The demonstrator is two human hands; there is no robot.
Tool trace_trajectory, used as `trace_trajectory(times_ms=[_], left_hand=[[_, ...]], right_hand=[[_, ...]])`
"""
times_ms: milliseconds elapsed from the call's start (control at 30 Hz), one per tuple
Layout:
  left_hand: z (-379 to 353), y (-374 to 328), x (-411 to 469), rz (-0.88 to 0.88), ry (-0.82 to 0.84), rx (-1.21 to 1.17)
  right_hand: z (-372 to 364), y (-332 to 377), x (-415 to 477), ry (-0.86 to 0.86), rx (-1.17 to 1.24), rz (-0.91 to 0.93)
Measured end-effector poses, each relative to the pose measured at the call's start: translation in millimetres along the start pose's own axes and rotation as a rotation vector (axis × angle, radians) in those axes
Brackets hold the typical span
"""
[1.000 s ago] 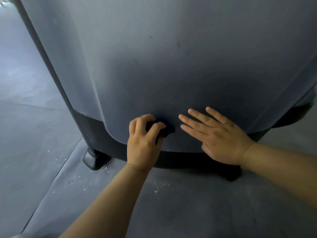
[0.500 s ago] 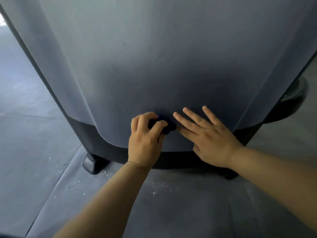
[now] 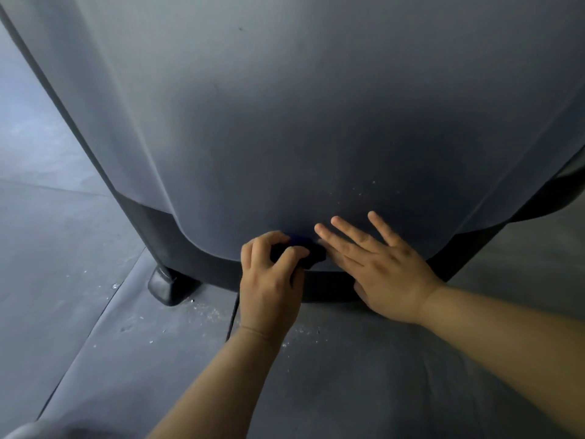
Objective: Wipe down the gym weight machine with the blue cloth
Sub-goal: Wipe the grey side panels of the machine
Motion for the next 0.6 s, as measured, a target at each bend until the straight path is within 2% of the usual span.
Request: trace_trajectory(times_ms=[100, 167, 233, 300, 433, 600], left_hand=[[-4.4, 37.1, -33.0, 0.035, 0.145, 0.061], [-4.7, 63.3, -64.0, 0.186, 0.315, 0.143], [-1.5, 80.3, -82.2, 0.299, 0.395, 0.188], [-0.9, 81.9, -81.3, 0.305, 0.364, 0.181], [-3.3, 58.9, -58.8, 0.300, 0.145, 0.173], [-13.0, 71.0, -70.0, 0.261, 0.151, 0.168]], right_hand=[[-7.8, 2.9, -3.0, -0.025, -0.046, -0.016], [-13.6, 7.4, -5.7, -0.041, -0.054, -0.008], [-19.9, 16.1, -8.4, -0.045, -0.018, 0.001], [-27.9, 27.3, -6.3, -0.052, -0.002, 0.028], [-48.6, 39.8, -0.1, -0.077, -0.050, 0.070], [-63.0, 47.4, -1.5, -0.111, -0.117, 0.051]])
Point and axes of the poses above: each hand's wrist, its own x-axis towards the middle knuckle, its own z-axis out of the back of the hand, y = z × x, the point moved 2 cm from there along x, towards the middle knuckle, and after that the axes turned 15 degrees about -y, right-handed, at the moved point
